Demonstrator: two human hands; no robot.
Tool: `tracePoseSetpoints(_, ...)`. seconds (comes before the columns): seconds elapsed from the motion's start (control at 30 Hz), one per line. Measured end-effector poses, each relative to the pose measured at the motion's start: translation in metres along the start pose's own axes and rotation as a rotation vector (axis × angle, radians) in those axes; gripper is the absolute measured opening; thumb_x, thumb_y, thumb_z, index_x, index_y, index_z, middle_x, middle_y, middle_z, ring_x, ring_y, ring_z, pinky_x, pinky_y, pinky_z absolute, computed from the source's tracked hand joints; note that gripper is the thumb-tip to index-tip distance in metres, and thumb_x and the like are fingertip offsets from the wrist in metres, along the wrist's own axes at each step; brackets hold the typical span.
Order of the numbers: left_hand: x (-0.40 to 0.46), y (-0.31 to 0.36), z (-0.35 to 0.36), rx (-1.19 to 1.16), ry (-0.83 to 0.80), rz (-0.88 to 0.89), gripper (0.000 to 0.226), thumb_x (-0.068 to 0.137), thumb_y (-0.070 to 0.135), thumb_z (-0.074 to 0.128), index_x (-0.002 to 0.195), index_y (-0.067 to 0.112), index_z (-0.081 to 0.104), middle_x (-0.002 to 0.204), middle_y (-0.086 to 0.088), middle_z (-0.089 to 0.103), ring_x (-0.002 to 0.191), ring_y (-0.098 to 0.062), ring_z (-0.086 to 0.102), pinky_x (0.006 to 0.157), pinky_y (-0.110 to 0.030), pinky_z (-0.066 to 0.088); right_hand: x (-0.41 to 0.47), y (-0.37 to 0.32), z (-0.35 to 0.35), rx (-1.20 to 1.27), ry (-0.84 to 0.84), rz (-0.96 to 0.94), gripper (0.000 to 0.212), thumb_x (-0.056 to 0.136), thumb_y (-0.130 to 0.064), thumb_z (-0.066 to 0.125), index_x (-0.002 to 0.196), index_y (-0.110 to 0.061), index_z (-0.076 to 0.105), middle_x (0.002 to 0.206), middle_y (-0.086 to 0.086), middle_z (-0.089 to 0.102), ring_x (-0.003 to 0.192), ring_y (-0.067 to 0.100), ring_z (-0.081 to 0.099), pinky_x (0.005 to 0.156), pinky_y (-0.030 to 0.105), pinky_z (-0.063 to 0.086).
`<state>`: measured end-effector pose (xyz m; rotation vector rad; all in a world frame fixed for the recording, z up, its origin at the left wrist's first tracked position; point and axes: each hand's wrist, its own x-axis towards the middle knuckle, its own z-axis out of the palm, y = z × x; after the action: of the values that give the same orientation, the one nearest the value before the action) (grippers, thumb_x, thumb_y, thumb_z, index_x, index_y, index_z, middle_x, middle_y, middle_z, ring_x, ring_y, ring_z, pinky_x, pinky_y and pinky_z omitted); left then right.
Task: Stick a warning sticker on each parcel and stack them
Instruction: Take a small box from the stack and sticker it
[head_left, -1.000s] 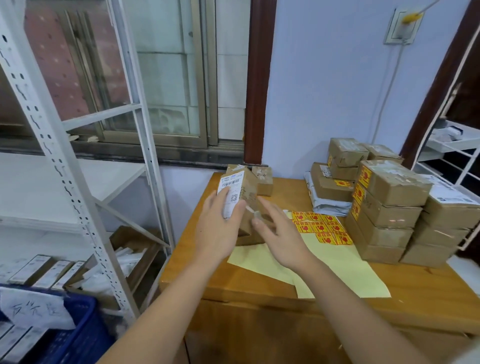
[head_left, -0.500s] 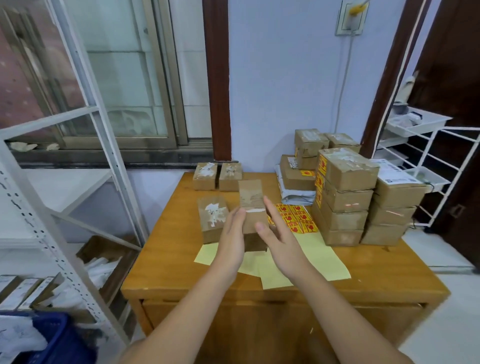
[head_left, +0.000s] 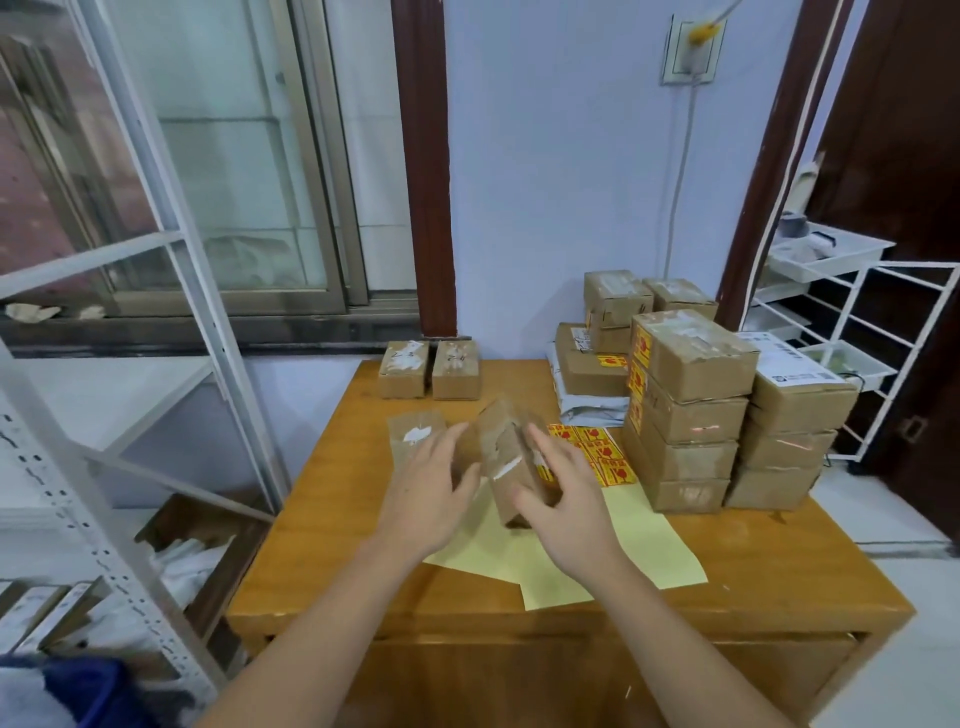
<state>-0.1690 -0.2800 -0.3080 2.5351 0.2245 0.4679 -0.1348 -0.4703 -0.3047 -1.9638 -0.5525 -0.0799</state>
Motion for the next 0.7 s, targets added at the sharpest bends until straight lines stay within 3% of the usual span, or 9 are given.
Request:
tracePoseSetpoints(0.1, 0.011, -0.014, -0.001, 0.300, -0.079, 0.028, 0.062, 0.103, 0.058, 0.038, 0.160, 0.035, 0.028, 0.168, 0.007, 0.024, 0.156, -0.017, 0.015, 0.126, -0.043, 0.019, 0.001, 0.002, 0.006, -0.139, -0.030, -0.004, 0.073, 0.084, -0.046, 0.062, 0.149, -0.053, 0.032, 0.147, -0.023, 0.032, 0.135, 0.008, 0.029, 0.113, 0.045, 0.037)
tracePoseSetpoints(0.17, 0.013, -0.020, 0.000, 0.396, -0.137, 0.041, 0.063, 0.103, 0.061, 0.035, 0.159, 0.034, 0.030, 0.169, 0.005, 0.019, 0.157, -0.019, 0.010, 0.127, -0.042, 0.013, 0.002, 0.003, 0.010, -0.207, -0.050, -0.009, 0.074, 0.082, -0.050, 0.060, 0.150, -0.051, 0.031, 0.149, -0.022, 0.029, 0.136, 0.009, 0.028, 0.112, 0.047, 0.038)
tracePoseSetpoints(0.4, 0.016, -0.043, -0.009, 0.442, -0.052, 0.094, 0.040, 0.106, 0.046, 0.039, 0.144, 0.034, 0.048, 0.157, 0.009, 0.037, 0.148, -0.016, 0.028, 0.121, -0.035, 0.019, 0.006, 0.001, 0.026, -0.330, -0.072, -0.053, 0.078, 0.078, -0.055, 0.058, 0.151, -0.042, 0.032, 0.148, -0.017, 0.034, 0.135, 0.011, 0.032, 0.112, 0.043, 0.038)
tracePoseSetpoints(0.7, 0.015, -0.083, -0.035, 0.453, -0.043, 0.019, 0.041, 0.105, 0.038, 0.041, 0.145, 0.034, 0.050, 0.161, 0.009, 0.036, 0.151, -0.014, 0.027, 0.126, -0.039, 0.015, 0.012, -0.008, 0.054, -0.389, -0.125, -0.070, 0.076, 0.086, -0.050, 0.059, 0.156, -0.035, 0.032, 0.156, -0.016, 0.028, 0.143, 0.012, 0.022, 0.119, 0.041, 0.029)
